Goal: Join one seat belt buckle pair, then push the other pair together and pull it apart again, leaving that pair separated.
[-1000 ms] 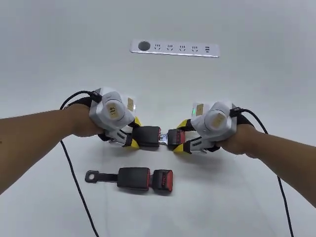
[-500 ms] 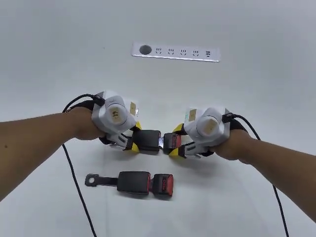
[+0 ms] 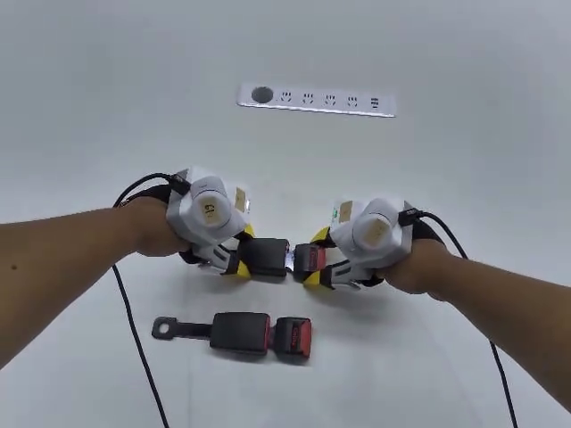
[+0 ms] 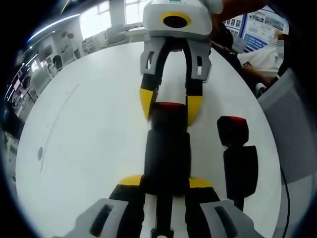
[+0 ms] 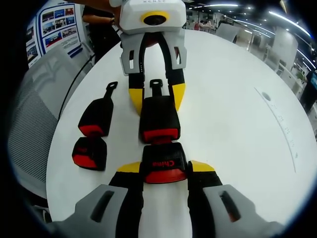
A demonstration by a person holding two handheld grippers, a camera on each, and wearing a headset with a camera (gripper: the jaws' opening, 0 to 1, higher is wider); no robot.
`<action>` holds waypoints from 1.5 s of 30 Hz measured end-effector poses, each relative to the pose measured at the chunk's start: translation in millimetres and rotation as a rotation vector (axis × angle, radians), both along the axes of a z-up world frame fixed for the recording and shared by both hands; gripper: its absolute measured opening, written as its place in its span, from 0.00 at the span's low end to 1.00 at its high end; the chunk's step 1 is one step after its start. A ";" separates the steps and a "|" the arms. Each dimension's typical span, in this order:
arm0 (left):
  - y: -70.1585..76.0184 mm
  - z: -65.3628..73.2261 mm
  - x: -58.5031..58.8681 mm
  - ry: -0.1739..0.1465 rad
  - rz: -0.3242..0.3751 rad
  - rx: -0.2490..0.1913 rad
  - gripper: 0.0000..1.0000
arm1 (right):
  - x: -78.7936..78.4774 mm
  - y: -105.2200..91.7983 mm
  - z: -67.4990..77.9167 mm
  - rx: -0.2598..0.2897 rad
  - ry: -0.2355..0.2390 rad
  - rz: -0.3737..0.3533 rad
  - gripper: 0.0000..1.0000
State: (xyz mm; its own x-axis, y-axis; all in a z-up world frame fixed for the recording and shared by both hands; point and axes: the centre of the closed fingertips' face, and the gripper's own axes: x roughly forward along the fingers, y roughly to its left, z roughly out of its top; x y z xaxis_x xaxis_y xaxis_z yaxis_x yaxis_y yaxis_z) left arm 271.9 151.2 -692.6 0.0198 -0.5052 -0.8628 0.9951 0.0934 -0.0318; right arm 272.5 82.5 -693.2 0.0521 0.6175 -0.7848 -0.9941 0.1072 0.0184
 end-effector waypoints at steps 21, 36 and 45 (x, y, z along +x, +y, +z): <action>-3.0 5.4 -4.2 0.002 0.009 0.013 0.32 | -1.5 0.8 -1.8 -0.049 -0.003 0.013 0.34; -1.1 5.7 -4.6 0.004 0.021 0.024 0.32 | -1.8 -6.7 -0.9 -0.057 -0.001 0.012 0.34; -0.5 6.2 -5.2 0.004 0.031 0.028 0.32 | -2.1 -17.7 1.3 -0.048 0.004 0.004 0.34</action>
State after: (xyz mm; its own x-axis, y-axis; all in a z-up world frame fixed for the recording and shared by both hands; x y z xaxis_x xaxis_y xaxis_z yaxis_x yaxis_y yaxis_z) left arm 266.8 150.7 -686.4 0.0312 -0.4802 -0.8766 0.9916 0.1250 -0.0332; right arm 270.4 64.8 -691.9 0.0468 0.5790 -0.8140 -0.9944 0.1044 0.0171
